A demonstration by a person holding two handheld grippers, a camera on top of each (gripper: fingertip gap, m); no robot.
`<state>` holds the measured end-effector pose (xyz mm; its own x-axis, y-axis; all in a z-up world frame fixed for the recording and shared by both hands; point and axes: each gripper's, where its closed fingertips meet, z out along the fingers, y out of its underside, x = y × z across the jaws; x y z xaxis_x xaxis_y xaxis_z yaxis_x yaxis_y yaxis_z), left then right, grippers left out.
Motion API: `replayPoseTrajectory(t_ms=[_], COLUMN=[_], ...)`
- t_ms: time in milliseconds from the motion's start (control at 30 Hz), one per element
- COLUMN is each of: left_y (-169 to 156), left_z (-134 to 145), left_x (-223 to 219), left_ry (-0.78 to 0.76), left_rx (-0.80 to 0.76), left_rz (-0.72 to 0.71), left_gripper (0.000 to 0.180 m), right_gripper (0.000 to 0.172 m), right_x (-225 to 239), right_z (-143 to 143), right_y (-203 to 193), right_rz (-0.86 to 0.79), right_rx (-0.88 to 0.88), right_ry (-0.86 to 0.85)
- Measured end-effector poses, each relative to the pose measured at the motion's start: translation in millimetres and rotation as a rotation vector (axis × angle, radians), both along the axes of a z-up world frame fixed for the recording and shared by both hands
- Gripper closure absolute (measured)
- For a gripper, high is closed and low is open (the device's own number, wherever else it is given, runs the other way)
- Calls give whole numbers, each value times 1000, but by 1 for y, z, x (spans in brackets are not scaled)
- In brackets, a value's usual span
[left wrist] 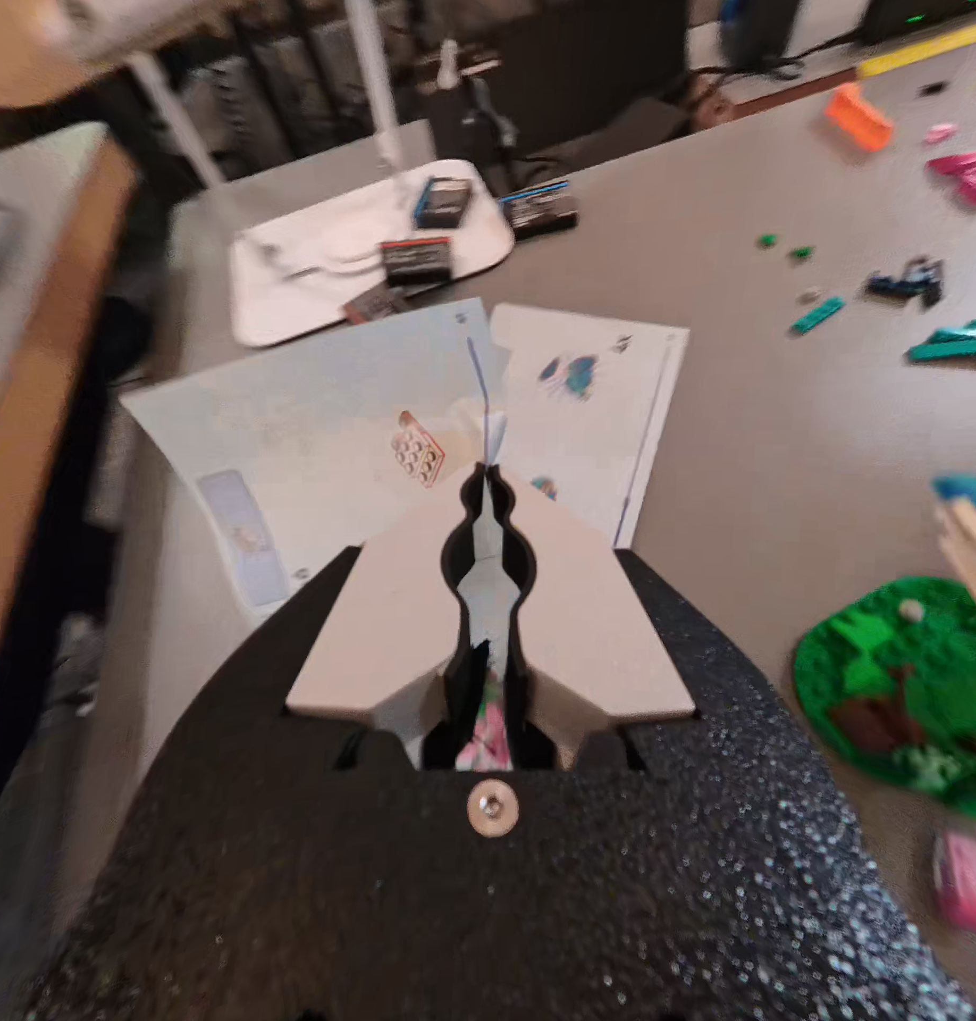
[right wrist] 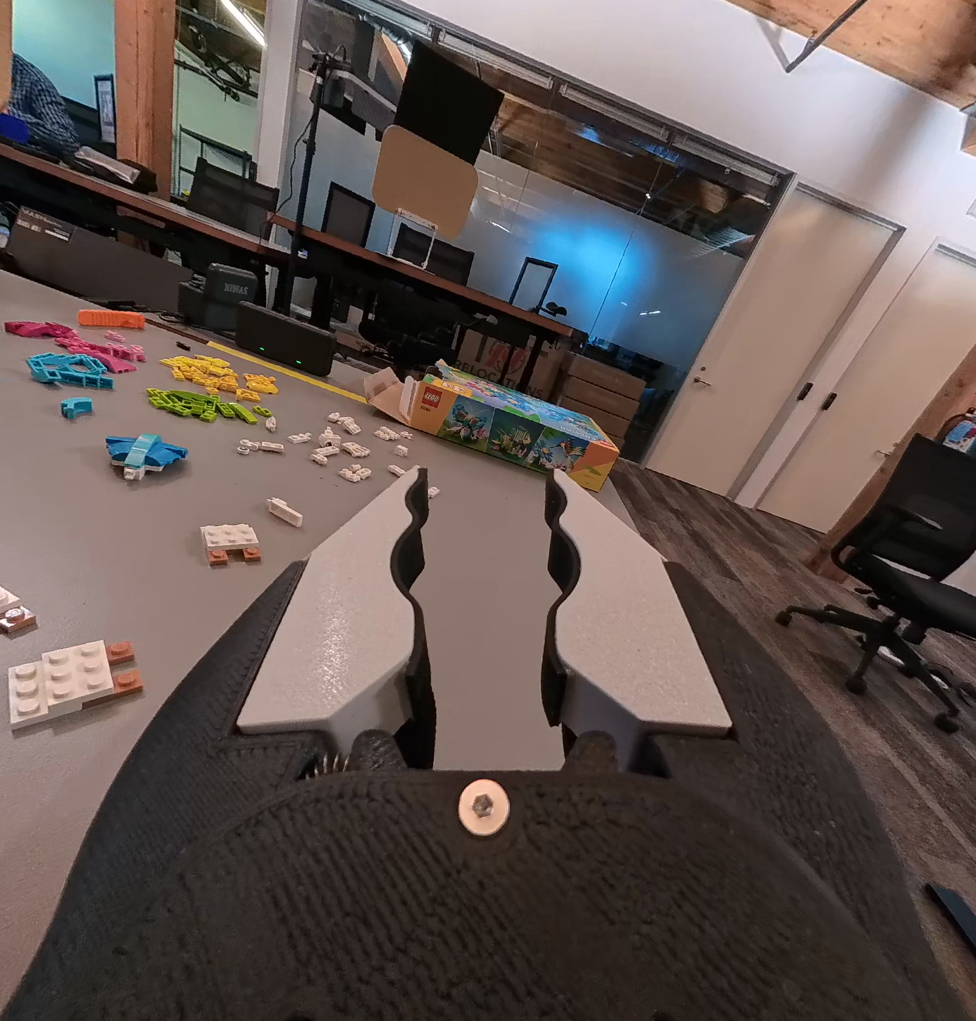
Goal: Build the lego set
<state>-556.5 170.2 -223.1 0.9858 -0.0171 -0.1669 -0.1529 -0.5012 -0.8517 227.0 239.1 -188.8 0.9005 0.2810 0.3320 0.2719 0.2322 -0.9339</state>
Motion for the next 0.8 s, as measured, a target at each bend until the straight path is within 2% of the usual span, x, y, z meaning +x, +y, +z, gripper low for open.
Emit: replayPoseTrajectory(t_ms=[67,133,200,300,367,433,533,600,667,800], left_y=[-42,-84,-124,-183,-209,-200,-152,-130,-118,-126], left_z=[2,-1,1,35,57,60,26,-4,-25,-69], left_x=[-12,-16,-22,-38,-33,-15,8,1,-12,-10], left_ry=[8,-42,-85,-11,63,132,132,105,69,-105], left_rx=[27,56,128,408,559,564,336,165,71,-135], left_rz=[118,216,326,519,563,474,244,215,231,222], left_gripper=[173,140,126,138,150,175,180,180,180,180], right_gripper=[129,129,130,130,130,130,131,131,131,132], right_x=[0,0,-1,-1,-1,-1,-1,-1,0,0], right_z=[0,1,1,1,1,1,1,1,2,3], right_y=[0,0,0,0,-1,0,0,0,-1,-2], right_rz=[5,9,11,15,13,11,10,10,11,20], right_rx=[1,1,4,3,4,3,4,4,5,8], right_ry=[7,11,10,14,13,12,10,12,19,35])
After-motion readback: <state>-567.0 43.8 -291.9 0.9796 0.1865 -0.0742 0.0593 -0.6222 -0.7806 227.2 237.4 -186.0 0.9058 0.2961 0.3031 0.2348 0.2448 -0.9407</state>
